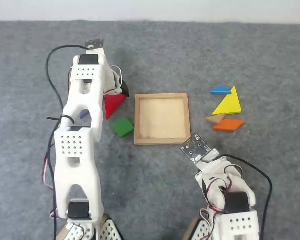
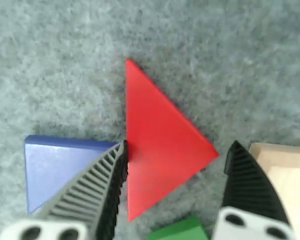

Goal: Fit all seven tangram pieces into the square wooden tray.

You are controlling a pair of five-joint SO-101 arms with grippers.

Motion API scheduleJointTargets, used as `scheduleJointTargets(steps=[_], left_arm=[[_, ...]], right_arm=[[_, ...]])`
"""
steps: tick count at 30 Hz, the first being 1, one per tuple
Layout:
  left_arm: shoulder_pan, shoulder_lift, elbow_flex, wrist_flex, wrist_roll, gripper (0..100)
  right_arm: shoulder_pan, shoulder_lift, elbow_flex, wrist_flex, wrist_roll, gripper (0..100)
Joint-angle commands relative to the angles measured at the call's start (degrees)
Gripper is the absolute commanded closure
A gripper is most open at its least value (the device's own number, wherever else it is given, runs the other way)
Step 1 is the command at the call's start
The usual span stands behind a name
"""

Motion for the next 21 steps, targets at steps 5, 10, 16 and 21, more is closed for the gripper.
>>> scheduleJointTargets(steps=[5, 10, 16, 21], left_arm=[[-1.0, -0.6, -2.5, 1.7, -0.4, 68], [-1.0, -0.5, -2.3, 1.6, -0.9, 68], [0.7, -0.5, -2.2, 1.5, -0.8, 68], [0.7, 1.9, -5.1, 1.9, -0.5, 68]], right_arm=[[-0.5, 0.6, -0.4, -1.1, 0.4, 99.0], [-0.5, 0.6, -0.4, -1.1, 0.4, 99.0], [-0.5, 0.6, -0.4, -1.1, 0.4, 99.0], [-0.5, 0.6, -0.4, -1.1, 0.4, 99.0]])
